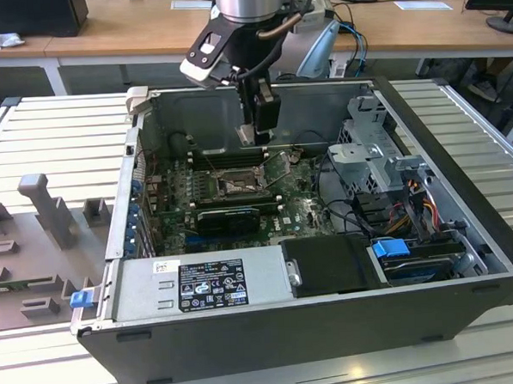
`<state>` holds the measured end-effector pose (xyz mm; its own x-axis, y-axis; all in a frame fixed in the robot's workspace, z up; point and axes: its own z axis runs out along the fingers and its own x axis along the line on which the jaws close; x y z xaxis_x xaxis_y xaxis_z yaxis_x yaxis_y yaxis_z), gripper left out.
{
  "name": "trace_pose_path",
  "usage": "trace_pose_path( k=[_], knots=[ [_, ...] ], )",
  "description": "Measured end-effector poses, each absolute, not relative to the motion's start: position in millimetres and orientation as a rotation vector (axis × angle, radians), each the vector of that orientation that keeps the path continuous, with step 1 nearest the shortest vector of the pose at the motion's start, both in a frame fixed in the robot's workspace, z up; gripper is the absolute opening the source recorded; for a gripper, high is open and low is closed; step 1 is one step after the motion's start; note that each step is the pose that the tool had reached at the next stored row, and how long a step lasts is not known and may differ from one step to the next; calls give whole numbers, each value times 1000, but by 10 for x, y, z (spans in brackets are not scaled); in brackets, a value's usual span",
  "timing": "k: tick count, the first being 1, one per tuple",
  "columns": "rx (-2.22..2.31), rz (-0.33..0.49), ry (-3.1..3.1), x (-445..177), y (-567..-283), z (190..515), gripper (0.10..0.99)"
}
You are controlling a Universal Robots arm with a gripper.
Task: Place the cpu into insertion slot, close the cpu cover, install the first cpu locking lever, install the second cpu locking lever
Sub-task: 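Place the cpu into insertion slot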
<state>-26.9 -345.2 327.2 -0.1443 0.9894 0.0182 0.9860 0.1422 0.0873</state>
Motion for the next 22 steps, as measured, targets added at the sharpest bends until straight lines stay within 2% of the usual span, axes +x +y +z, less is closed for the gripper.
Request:
trace_pose_path(
  k=[12, 22],
  knots=[
    [2123, 118, 2249, -269, -3452, 3237, 533],
    [2185, 116, 2186, -269, -3452, 3070, 533]
  ],
)
